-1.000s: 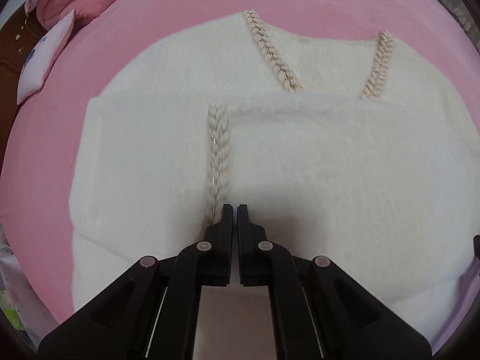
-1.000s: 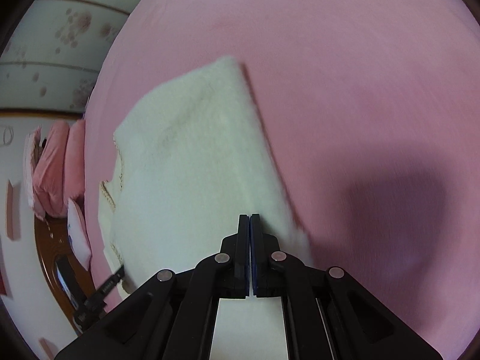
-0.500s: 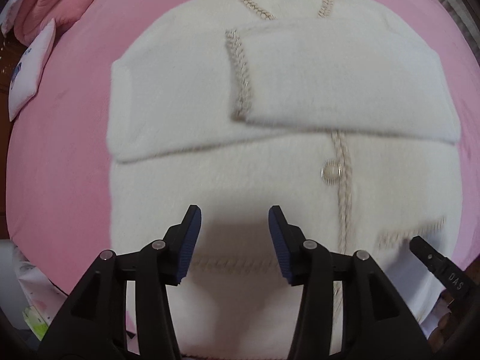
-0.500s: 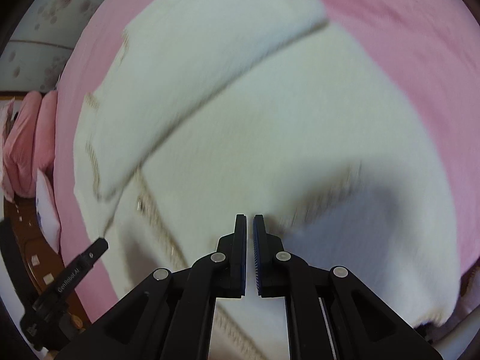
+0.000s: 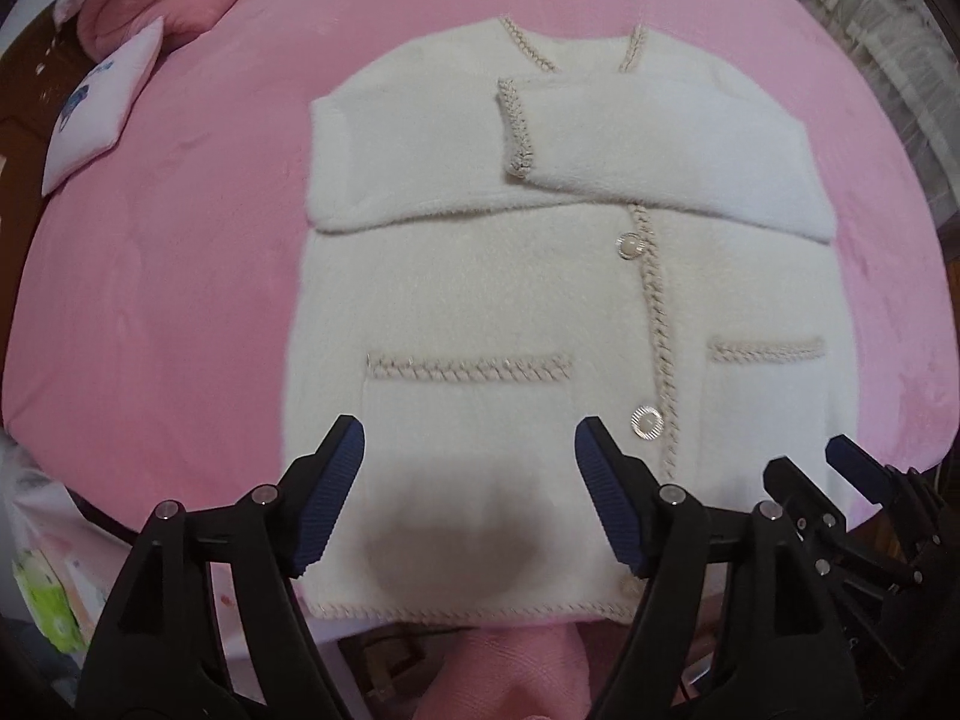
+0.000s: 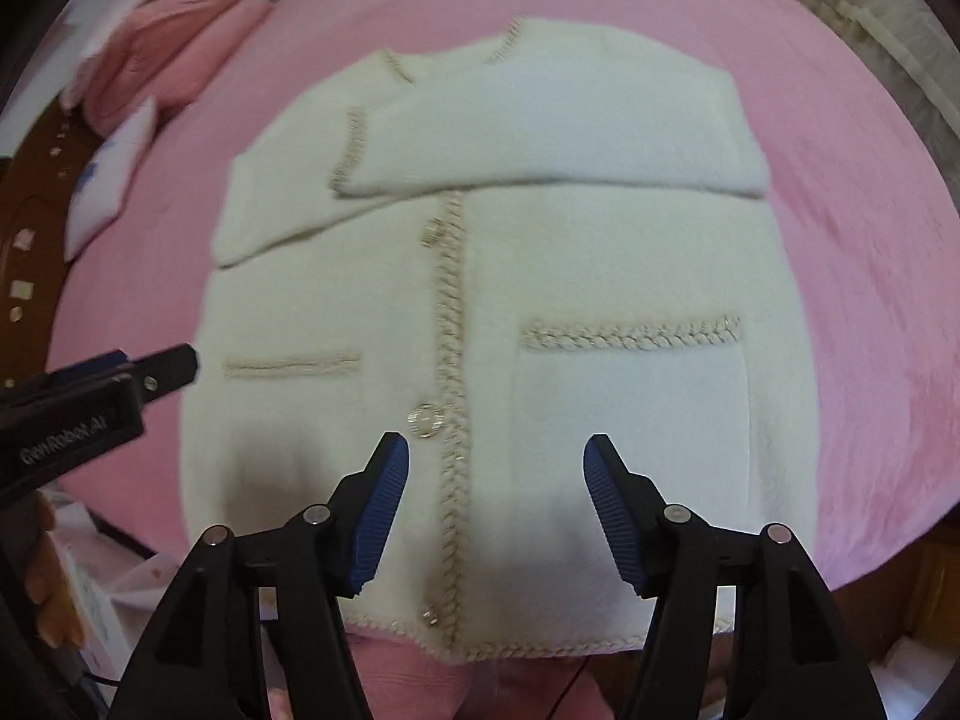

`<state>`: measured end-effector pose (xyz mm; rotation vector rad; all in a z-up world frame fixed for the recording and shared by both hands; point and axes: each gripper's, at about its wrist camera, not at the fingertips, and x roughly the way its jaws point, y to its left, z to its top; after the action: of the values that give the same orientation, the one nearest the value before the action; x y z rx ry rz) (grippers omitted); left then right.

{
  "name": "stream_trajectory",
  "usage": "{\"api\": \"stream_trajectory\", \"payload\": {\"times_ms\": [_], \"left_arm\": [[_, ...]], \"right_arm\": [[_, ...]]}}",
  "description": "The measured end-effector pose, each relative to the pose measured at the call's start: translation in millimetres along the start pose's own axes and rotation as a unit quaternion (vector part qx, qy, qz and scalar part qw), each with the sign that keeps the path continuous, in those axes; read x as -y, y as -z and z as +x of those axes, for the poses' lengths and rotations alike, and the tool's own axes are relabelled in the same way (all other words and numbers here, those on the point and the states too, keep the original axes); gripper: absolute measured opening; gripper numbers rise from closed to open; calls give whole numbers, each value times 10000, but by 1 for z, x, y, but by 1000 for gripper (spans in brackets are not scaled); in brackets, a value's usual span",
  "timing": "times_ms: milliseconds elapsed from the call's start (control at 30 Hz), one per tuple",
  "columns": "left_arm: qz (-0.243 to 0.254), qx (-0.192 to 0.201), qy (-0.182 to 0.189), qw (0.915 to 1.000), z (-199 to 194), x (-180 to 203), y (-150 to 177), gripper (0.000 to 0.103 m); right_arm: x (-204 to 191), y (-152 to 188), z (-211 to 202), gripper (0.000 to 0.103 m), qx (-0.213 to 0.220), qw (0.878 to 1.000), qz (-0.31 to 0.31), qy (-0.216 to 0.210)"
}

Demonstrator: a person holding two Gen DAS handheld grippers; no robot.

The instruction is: Fold large clothes

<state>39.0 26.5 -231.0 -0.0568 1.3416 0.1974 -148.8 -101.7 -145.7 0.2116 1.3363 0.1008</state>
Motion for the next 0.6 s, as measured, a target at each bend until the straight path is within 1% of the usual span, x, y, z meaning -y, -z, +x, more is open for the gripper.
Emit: {"api": "stream_trajectory", "payload": {"times_ms": [33, 67, 100, 167, 233, 267, 300, 400, 467, 533, 600], "left_arm": [[-97, 27, 99, 9999, -10, 0, 10, 71], [-232, 61, 218, 9995, -19, -2, 22, 71], [-336, 88, 296, 9990, -24, -4, 31, 71], [-449, 148, 411, 9980, -36, -6, 50, 71], [-411, 168, 412, 9982, -42, -5, 64, 71], [-377, 180, 384, 9984, -45, -5, 72, 71], [-339, 232, 374, 9985, -49, -5, 80, 71], [-250, 279, 422, 9984, -59, -8, 100, 71], [-346, 215, 550, 9977, -64, -13, 111, 71], [-448, 149, 675, 9966, -64, -19, 121, 71], [-557, 116, 691, 9960, -62, -26, 130, 71]], "right_arm": [[-12, 0, -2, 67, 74, 9999, -6, -80], [-13, 6, -12, 71, 166, 9998, 7, -149], [-30, 4, -3, 75, 268, 9995, 28, -186], [-33, 10, -20, 77, 539, 9983, 103, -192], [-19, 27, -53, 79, 785, 9965, 231, -144], [-11, 34, -64, 82, 895, 9953, 340, -151], [-3, 39, -68, 84, 979, 9938, 480, -194], [24, 58, -76, 85, 1088, 9880, 1013, -409], [41, 68, -79, 85, 1127, 9834, 1298, -580], [55, 73, -76, 85, 1165, 9791, 1535, -654], [73, 85, -76, 86, 1218, 9740, 1774, -705]]}}
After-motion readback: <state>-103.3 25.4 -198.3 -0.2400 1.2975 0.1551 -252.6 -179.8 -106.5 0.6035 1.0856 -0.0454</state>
